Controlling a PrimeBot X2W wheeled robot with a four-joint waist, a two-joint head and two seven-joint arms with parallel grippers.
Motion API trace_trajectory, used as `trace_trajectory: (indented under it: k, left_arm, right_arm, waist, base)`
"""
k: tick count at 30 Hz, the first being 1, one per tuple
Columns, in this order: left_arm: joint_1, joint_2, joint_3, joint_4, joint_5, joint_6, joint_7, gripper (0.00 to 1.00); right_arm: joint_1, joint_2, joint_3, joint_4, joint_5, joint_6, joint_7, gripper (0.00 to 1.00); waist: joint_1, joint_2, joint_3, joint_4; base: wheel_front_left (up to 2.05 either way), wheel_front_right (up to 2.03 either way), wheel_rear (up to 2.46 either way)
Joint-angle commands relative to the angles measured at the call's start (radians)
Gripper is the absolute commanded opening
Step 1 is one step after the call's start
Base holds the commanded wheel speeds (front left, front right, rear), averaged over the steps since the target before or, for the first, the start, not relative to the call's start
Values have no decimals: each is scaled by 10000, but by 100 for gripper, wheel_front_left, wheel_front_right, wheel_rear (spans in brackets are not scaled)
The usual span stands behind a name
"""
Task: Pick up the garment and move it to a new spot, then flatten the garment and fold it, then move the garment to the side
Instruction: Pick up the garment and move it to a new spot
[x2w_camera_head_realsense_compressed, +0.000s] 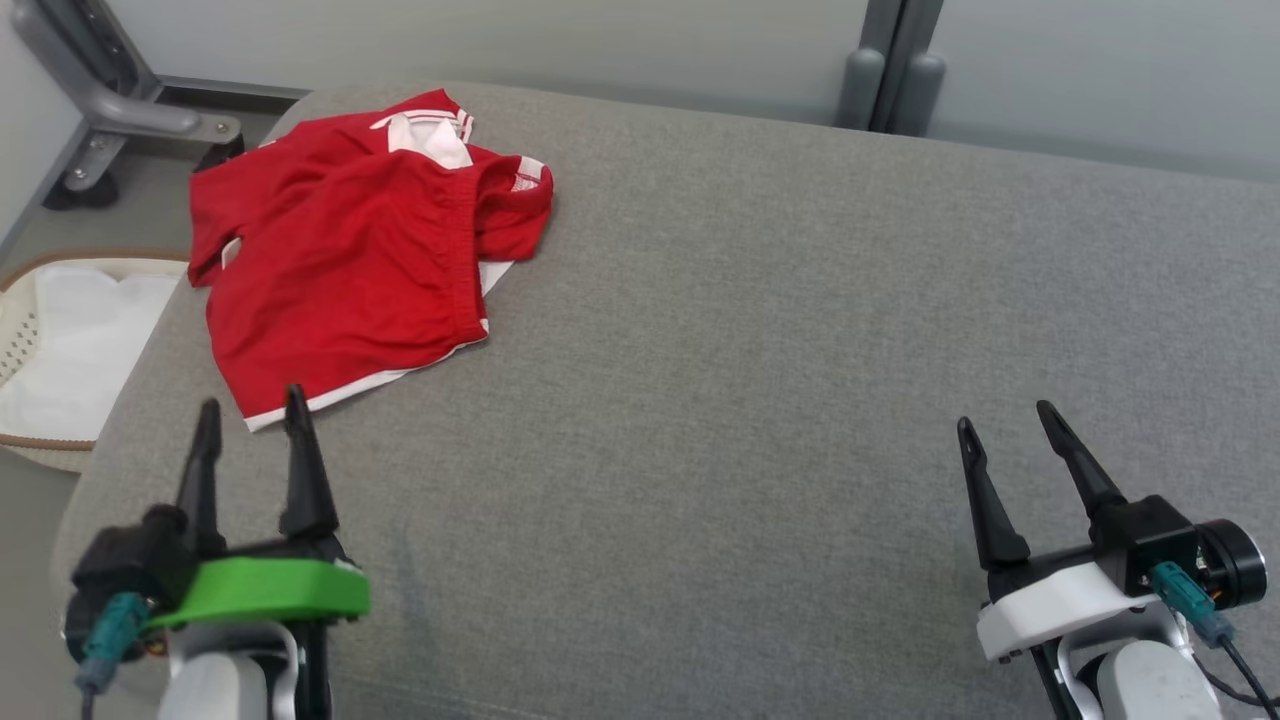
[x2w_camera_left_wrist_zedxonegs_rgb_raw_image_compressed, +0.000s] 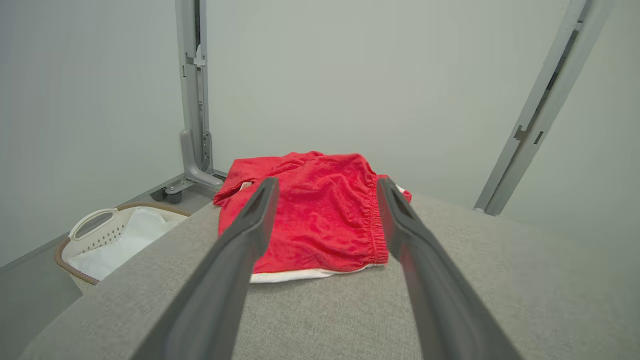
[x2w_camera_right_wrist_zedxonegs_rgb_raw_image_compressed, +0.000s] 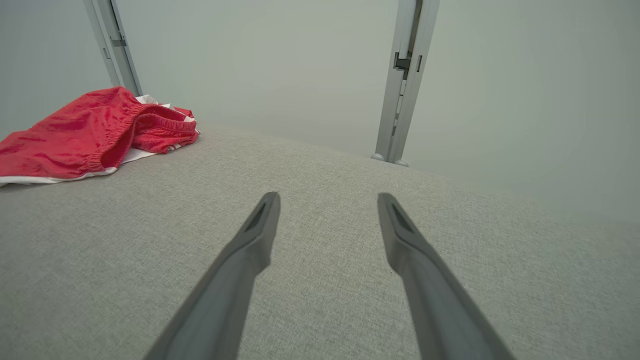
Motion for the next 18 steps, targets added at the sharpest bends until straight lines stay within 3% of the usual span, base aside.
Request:
trace_trajectory:
  k: [1,6,11,18]
  left_arm:
    - [-457,71,230,-151,99,-91,-8,100]
    - [-2068,690,823,-307,460,-300,-8,100]
    - [-3954,1832,734,583,457,-439,107,100]
    - [-5973,2884,58,1953,-258,-513,1636,100]
  right_arm:
    - [-160,-48,-13,-61,-113,-3,-21,100]
    - [-591,-50,73,-144,-280,-3,-21,100]
    - [-1000,-48,167,-210,-400,-3,-21,100]
    - [-1385,-45,214,-277,-596,-3,-23,100]
  waist:
    - [0,0,397,-282]
    - [0,0,962,-632]
    - [0,0,1558,-1013]
    - [0,0,2319,-1590]
  base:
    - [0,0,0]
    - [0,0,0]
    - [0,0,0]
    - [0,0,0]
